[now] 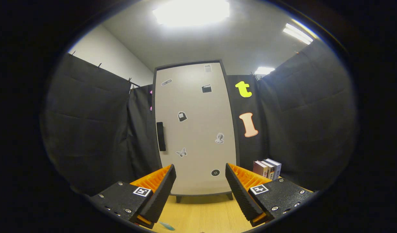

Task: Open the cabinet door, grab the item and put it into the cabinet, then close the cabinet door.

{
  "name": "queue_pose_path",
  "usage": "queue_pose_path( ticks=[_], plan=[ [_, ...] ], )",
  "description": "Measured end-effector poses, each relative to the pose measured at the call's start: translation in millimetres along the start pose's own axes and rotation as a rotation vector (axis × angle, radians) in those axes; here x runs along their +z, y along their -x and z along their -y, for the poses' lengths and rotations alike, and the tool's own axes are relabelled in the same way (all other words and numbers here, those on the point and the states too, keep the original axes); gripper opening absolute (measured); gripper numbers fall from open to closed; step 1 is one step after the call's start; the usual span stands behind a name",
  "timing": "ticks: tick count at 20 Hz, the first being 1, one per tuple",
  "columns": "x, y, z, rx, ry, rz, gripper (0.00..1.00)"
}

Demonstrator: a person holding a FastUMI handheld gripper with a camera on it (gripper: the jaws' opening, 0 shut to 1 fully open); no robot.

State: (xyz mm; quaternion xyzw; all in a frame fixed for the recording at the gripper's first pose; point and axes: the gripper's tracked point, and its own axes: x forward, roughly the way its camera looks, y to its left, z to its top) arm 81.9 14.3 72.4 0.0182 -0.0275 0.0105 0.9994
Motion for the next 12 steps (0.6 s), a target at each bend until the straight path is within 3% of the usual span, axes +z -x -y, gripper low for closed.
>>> queue_pose_path(
  ticks=[12],
  plan=[
    [28,-140,-90,0.107,0.033,0.037,0.95]
  ],
)
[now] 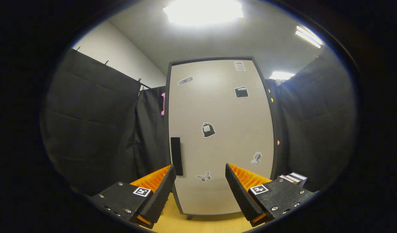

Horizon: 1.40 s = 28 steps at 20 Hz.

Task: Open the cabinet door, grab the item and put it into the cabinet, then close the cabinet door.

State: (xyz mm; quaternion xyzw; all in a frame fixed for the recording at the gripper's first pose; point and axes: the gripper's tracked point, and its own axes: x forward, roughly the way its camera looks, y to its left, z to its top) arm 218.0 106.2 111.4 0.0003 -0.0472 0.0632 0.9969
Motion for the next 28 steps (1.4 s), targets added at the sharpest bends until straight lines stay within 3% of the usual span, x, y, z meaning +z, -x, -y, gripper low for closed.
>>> queue_pose_path(
  ticks=[13,17,19,22,24,28],
  plan=[
    [-27,-120,-45,0.01,0.056,-0.061,0.89],
    [-47,-138,-52,0.001,0.033,-0.131,0.8],
    [-56,-140,-58,0.001,0.022,-0.166,0.71],
    [-61,-137,-60,-0.018,0.043,-0.193,0.33],
    [-61,-135,-60,-0.009,0.025,-0.202,0.26],
    [-56,-117,-60,0.039,0.027,-0.217,0.22]
  ],
)
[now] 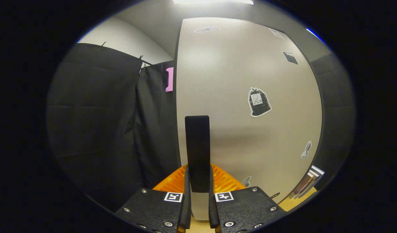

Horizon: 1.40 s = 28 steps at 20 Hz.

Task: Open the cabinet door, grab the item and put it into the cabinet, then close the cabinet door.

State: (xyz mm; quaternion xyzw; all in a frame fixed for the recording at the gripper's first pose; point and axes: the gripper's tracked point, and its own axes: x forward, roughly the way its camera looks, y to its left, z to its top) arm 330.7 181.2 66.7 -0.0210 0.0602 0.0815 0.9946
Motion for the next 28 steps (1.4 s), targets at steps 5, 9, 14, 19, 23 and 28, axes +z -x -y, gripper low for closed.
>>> queue_pose_path(
  ticks=[5,9,14,19,23,28],
  plan=[
    [5,39,-3,0.076,-0.033,-0.028,0.21],
    [6,55,2,0.089,-0.02,-0.035,0.21],
    [4,67,13,0.087,-0.022,-0.051,0.21],
    [4,79,22,0.078,-0.038,-0.068,0.2],
    [4,87,28,0.067,-0.055,-0.079,0.15],
    [3,93,37,0.023,-0.061,-0.08,0.12]
  ],
)
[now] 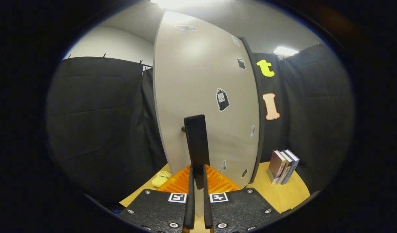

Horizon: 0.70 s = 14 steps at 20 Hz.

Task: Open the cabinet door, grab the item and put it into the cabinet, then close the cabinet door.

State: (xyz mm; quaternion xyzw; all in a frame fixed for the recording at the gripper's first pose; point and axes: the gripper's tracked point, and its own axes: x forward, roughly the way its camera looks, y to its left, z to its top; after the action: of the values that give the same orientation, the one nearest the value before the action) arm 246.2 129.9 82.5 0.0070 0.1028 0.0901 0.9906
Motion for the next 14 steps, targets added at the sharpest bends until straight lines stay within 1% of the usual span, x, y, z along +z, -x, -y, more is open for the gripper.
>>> queue_pose_path(
  ticks=[1,6,10,14],
  plan=[
    [0,3,4,-0.014,0.012,-0.001,0.1],
    [2,8,23,-0.08,0.019,0.017,0.09],
    [4,13,45,-0.142,0.055,0.035,0.09],
    [9,19,80,-0.269,0.121,0.054,0.09]
  ],
)
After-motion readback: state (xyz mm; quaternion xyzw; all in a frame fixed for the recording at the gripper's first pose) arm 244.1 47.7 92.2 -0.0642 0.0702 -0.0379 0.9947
